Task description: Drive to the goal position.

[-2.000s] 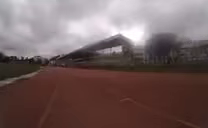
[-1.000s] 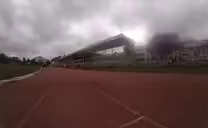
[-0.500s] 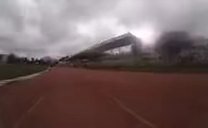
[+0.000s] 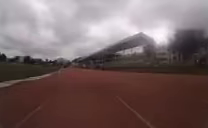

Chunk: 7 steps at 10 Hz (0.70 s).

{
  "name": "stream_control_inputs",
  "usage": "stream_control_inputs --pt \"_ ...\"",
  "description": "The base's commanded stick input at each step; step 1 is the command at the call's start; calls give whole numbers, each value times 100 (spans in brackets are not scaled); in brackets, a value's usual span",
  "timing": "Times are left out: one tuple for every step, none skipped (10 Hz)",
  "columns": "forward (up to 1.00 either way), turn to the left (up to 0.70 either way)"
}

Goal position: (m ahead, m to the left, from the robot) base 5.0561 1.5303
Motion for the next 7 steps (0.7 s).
stream_control_inputs --pt "70 0" --pt "70 0" --pt "70 0" --pt "70 0" --pt "70 0" --pt "70 11" --pt "70 32"
